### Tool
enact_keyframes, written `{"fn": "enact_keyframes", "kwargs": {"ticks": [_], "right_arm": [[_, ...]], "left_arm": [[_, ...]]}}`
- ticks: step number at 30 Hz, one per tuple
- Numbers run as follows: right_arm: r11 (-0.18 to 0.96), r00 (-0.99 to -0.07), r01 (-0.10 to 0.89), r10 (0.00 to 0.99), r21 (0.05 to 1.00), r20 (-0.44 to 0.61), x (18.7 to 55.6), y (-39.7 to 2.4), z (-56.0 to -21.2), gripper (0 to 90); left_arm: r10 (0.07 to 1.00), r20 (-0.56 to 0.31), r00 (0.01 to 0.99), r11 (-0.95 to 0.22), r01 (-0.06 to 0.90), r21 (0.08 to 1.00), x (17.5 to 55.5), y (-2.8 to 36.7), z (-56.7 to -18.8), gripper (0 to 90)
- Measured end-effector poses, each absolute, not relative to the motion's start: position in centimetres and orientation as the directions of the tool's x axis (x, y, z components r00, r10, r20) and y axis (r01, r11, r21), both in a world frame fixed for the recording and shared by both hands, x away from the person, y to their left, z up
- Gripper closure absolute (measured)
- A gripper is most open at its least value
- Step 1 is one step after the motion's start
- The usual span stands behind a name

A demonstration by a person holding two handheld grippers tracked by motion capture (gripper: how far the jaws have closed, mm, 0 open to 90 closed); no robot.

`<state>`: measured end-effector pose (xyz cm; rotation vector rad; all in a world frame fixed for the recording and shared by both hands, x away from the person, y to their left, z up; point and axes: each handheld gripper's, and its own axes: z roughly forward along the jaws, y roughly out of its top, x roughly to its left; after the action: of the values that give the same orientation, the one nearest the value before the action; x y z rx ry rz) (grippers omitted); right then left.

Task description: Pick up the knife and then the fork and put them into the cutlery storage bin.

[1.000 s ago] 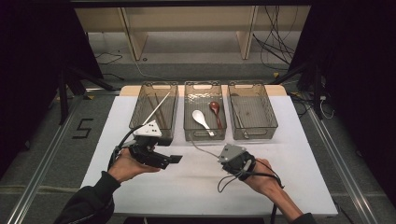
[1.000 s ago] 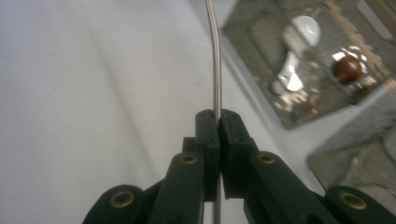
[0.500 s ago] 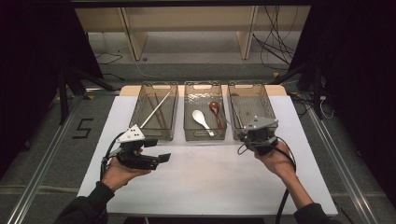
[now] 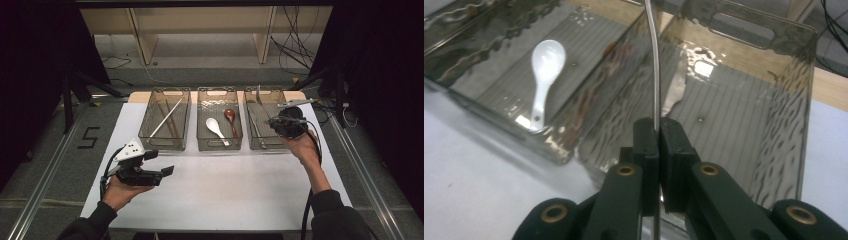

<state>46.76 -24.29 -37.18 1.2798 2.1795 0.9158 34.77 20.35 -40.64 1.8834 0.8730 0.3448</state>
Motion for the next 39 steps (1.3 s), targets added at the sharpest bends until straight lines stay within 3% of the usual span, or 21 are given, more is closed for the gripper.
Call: {"fn": "enact_keyframes", "kwargs": {"ticks": [13,27,28,32,39], "right_arm": [[0.277,-0.377,0.670,0.926,0.689,-0.005,50.8,-24.9,-37.9,87.6],[0.241,-0.322,0.719,0.947,0.652,0.004,52.2,-24.9,-38.9,86.7],[0.234,-0.315,0.722,0.949,0.651,0.008,52.3,-24.9,-39.0,85.1],[0.203,-0.305,0.723,0.952,0.661,0.041,52.4,-24.7,-38.9,64.3],[0.228,-0.338,0.712,0.941,0.665,0.039,51.4,-24.4,-38.3,51.4]], "left_arm": [[0.704,-0.136,0.697,-0.251,0.423,0.870,33.9,20.5,-41.2,16.5],[0.703,-0.128,0.700,-0.256,0.417,0.872,33.7,20.6,-41.2,16.3],[0.703,-0.131,0.699,-0.253,0.418,0.873,33.7,20.5,-41.2,16.3],[0.703,-0.132,0.699,-0.254,0.421,0.871,33.7,20.5,-41.3,16.1],[0.704,-0.129,0.698,-0.254,0.418,0.872,33.7,20.7,-41.2,16.1]]}}
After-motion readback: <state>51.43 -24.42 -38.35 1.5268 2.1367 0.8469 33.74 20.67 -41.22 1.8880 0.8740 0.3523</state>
